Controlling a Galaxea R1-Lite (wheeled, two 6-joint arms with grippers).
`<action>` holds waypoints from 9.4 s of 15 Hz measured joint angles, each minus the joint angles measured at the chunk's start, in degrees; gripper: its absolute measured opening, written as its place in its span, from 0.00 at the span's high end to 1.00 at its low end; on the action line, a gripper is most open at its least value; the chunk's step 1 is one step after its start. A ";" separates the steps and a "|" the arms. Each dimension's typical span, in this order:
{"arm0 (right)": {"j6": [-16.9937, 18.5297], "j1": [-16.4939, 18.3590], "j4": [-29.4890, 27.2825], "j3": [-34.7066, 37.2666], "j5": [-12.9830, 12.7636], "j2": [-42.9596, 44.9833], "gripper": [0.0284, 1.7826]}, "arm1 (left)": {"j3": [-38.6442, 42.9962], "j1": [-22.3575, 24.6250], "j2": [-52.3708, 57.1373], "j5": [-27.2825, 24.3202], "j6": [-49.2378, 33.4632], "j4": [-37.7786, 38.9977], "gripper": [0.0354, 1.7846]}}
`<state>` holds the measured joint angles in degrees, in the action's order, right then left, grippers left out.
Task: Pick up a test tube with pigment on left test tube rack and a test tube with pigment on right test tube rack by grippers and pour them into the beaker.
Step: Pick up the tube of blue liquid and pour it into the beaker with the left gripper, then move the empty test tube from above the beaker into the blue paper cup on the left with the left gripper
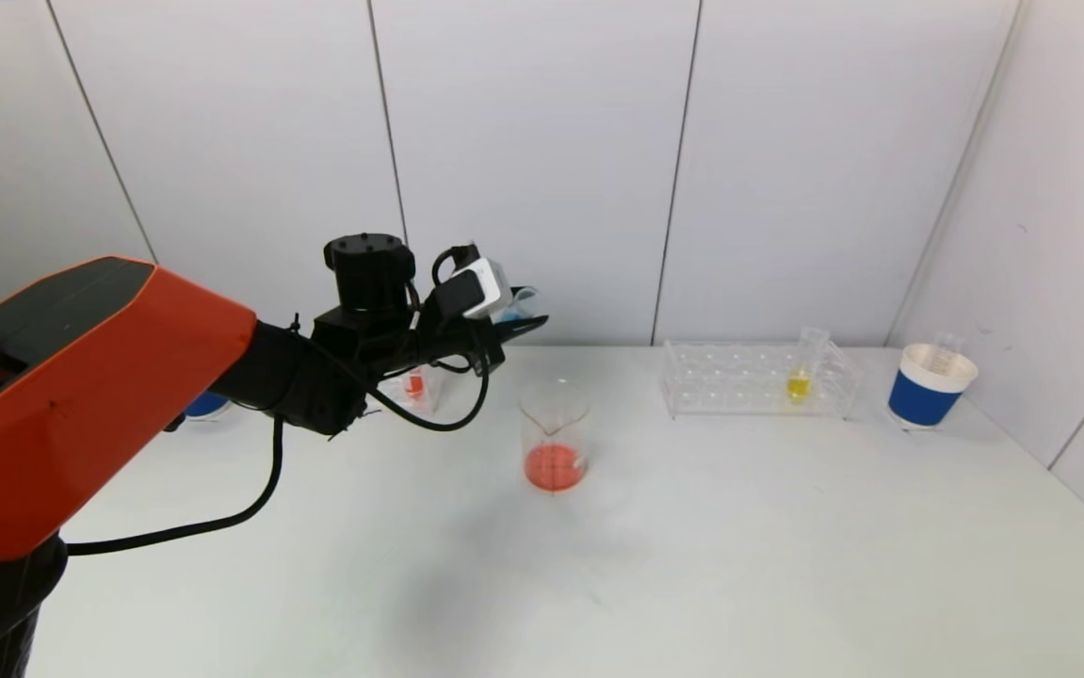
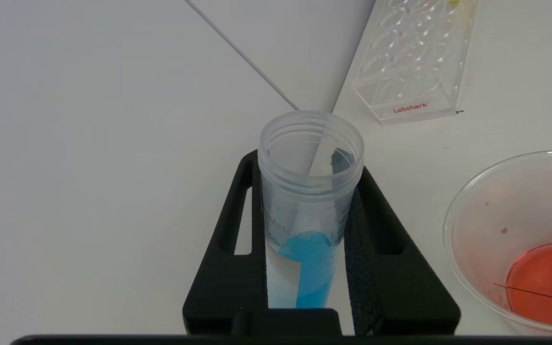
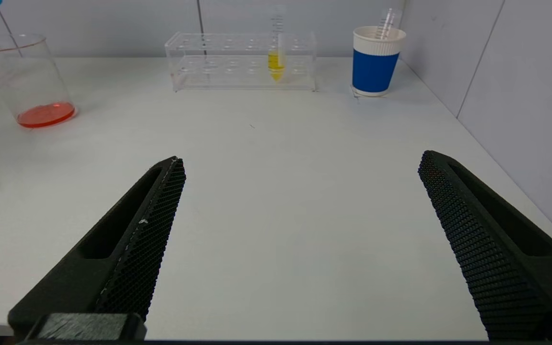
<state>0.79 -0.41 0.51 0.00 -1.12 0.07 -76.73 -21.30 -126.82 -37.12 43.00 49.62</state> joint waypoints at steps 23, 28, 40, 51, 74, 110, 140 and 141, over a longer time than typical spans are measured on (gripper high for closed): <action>-0.02 0.00 0.00 0.00 -0.02 0.00 0.01 | 2.08 0.13 -0.88 -4.69 13.47 1.57 0.75; -0.05 0.00 0.00 0.00 0.00 0.00 0.01 | 2.63 0.02 -0.99 -5.81 15.74 2.00 0.75; -0.02 0.00 0.00 0.00 -0.02 0.00 0.01 | 3.08 0.02 -1.40 -6.07 23.84 3.61 0.75; -0.05 0.00 0.00 0.00 0.00 0.00 0.01 | 2.56 0.02 -2.58 -5.02 29.88 3.58 0.75; -0.02 0.00 0.00 0.00 -0.02 0.00 0.01 | 2.86 -1.71 -2.26 -2.54 46.71 3.55 0.75; -0.02 0.00 0.00 0.00 -0.02 0.00 0.01 | 7.98 -3.28 0.83 1.87 65.27 3.47 0.75; -0.02 0.00 0.00 0.00 -0.02 0.00 0.01 | 9.06 -3.50 5.46 11.69 13.12 16.53 0.75; -0.02 0.00 0.00 0.00 0.00 0.00 0.01 | 8.86 -3.43 5.60 12.90 11.52 16.53 0.75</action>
<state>0.77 -0.41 0.51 0.00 -1.12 0.07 -67.87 -24.72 -121.22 -24.22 54.52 66.15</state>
